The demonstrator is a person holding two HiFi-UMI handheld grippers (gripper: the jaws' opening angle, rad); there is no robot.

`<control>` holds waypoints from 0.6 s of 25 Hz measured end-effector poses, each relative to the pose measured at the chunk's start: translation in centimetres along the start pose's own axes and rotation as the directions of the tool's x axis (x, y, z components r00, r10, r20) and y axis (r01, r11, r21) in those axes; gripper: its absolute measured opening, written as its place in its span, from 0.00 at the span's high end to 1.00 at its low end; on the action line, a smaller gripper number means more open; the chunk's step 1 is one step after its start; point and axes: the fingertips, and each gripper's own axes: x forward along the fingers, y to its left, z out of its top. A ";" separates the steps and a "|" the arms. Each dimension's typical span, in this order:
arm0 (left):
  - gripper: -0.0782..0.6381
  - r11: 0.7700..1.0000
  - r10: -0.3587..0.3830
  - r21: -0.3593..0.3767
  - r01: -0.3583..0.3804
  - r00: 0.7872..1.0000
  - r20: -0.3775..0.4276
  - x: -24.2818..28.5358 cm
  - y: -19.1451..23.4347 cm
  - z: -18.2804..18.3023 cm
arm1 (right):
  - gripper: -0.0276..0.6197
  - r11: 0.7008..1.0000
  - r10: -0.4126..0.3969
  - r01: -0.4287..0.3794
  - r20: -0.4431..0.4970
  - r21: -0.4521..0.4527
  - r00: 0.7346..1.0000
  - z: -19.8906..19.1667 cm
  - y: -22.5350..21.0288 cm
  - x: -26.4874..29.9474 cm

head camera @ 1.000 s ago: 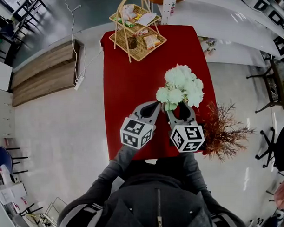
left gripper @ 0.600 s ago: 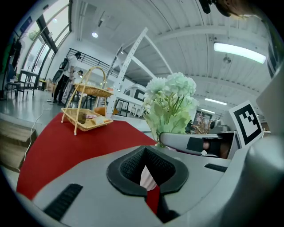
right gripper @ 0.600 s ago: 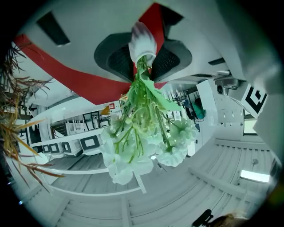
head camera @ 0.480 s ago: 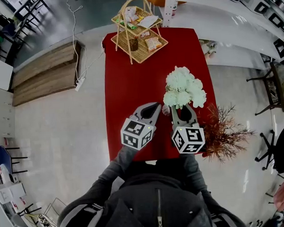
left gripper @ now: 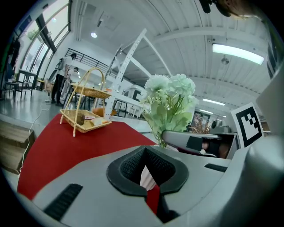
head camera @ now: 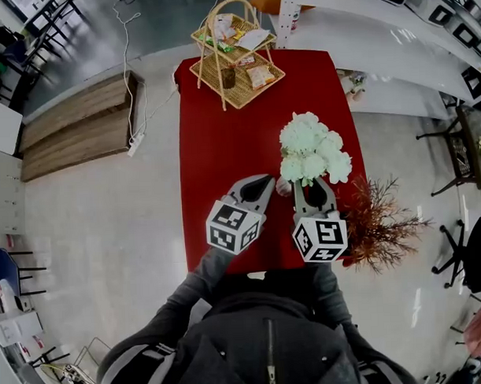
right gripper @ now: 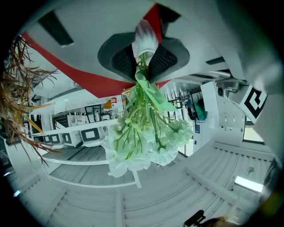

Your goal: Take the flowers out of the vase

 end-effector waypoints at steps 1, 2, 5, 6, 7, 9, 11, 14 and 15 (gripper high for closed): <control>0.88 1.000 -0.003 0.001 0.003 1.000 0.001 -0.1 -0.1 0.1 | 0.84 1.000 -0.001 0.001 0.006 -0.001 1.000 0.2 0.0 -0.1; 0.88 1.000 -0.005 0.004 0.005 1.000 0.001 -0.2 -0.2 0.1 | 0.84 1.000 -0.003 0.003 0.012 0.000 1.000 0.4 0.0 -0.2; 0.88 1.000 -0.010 0.009 0.010 1.000 0.000 -0.5 -0.4 0.3 | 0.84 1.000 -0.015 0.015 0.030 0.000 0.999 1.1 -0.1 -0.5; 0.88 1.000 -0.011 0.010 0.011 1.000 0.000 -0.6 -0.4 0.3 | 0.84 1.000 -0.020 0.021 0.036 -0.001 0.999 1.4 -0.2 -0.6; 0.88 1.000 -0.013 0.011 0.013 1.000 0.000 -0.7 -0.5 0.4 | 0.84 1.000 -0.026 0.026 0.042 -0.002 0.999 1.7 -0.2 -0.7; 0.88 1.000 -0.018 0.014 0.018 1.000 0.003 -1.0 -0.6 0.6 | 0.85 0.999 -0.034 0.034 0.057 -0.003 0.998 2.2 -0.2 -0.9; 0.88 1.000 -0.023 0.018 0.023 1.000 0.006 -1.2 -0.7 0.7 | 0.85 0.999 -0.042 0.042 0.074 0.000 0.996 2.9 -0.3 -1.2; 0.88 0.999 -0.030 0.019 0.030 0.999 0.010 -1.4 -0.9 1.0 | 0.85 0.998 -0.057 0.057 0.104 -0.002 0.993 3.9 -0.1 -1.6; 0.88 0.999 -0.034 0.020 0.033 0.999 0.012 -1.6 -1.0 1.1 | 0.85 0.998 -0.060 0.061 0.113 -0.005 0.992 4.2 0.0 -1.7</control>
